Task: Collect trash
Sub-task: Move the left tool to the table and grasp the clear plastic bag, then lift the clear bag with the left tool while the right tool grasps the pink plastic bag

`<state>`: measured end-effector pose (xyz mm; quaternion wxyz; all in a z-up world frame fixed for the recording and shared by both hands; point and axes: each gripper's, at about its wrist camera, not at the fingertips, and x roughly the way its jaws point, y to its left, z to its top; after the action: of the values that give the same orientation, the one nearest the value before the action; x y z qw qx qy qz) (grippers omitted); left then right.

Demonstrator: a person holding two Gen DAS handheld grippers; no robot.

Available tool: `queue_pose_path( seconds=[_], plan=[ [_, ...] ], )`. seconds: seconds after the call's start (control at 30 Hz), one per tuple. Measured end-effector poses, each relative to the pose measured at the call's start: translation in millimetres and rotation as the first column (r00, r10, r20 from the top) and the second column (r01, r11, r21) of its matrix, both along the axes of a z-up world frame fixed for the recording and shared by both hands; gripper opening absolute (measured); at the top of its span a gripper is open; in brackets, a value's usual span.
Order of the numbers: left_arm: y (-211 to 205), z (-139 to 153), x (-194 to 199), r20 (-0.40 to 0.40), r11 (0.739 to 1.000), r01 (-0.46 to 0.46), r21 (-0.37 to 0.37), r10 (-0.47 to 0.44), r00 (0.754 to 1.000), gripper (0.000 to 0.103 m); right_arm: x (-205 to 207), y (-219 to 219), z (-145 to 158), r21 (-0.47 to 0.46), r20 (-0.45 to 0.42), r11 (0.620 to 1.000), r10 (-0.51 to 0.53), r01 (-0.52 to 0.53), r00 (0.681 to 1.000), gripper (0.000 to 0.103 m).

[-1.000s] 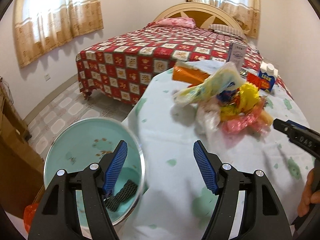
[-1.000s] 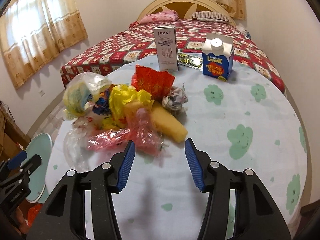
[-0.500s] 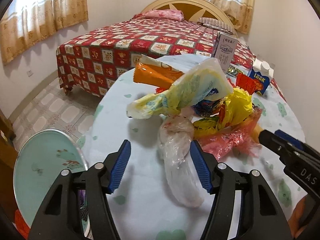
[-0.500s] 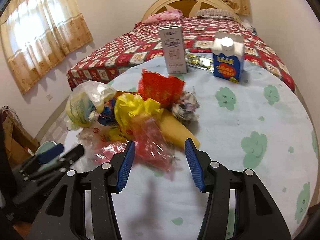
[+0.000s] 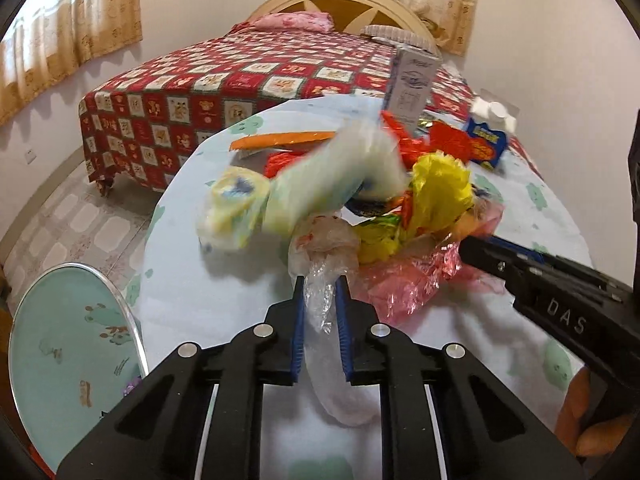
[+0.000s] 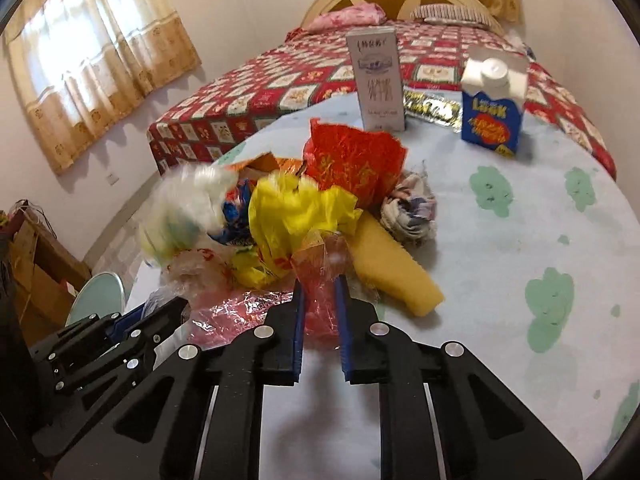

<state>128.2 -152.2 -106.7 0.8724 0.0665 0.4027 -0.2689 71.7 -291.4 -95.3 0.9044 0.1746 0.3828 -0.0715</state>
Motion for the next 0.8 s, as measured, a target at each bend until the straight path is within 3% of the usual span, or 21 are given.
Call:
queue_pose_path(
  seconds=[0.33, 0.8],
  plan=[
    [16, 27, -60, 0.027, 0.995, 0.100, -0.026, -0.099, 0.995, 0.014, -60, -8, 29, -0.040, 0.062, 0.997, -0.065, 0.067, 0.996, 0.015],
    [18, 66, -123, 0.104, 0.969, 0.236, -0.070, -0.228, 0.968, 0.011, -98, -19, 48, -0.067, 0.109, 0.986, -0.147, 0.155, 0.983, 0.015]
  ],
)
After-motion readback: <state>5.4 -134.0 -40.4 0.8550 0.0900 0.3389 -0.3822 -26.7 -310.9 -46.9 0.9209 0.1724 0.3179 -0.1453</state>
